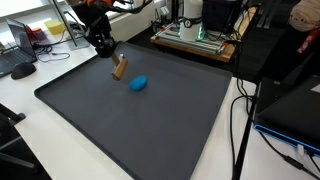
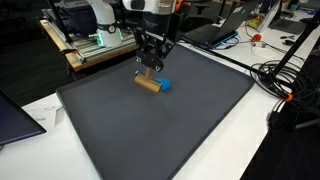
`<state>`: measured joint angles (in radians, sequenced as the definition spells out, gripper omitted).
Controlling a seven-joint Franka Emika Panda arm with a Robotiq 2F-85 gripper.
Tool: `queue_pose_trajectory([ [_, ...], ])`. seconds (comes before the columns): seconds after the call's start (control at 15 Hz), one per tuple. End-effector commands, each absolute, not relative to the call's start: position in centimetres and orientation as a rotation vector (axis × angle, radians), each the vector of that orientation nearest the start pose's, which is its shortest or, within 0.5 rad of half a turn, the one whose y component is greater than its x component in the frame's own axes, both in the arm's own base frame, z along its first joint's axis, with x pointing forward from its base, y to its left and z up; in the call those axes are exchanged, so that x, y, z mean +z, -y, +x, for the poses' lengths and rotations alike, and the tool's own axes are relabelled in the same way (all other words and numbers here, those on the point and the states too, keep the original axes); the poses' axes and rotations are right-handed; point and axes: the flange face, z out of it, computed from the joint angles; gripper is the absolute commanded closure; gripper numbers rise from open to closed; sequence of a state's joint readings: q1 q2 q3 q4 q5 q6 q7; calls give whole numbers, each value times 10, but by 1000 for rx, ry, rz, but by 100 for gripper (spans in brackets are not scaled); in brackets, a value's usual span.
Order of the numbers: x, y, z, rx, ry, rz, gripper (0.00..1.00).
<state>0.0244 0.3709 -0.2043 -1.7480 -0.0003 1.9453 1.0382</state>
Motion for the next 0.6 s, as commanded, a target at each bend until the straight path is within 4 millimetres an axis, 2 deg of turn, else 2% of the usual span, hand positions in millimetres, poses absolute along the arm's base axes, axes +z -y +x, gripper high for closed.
queue_pose_trajectory([
  [0.0,369,78,593,69,-1940,-2699,78],
  [0.53,375,19,565,-111,-2037,-2694,78],
])
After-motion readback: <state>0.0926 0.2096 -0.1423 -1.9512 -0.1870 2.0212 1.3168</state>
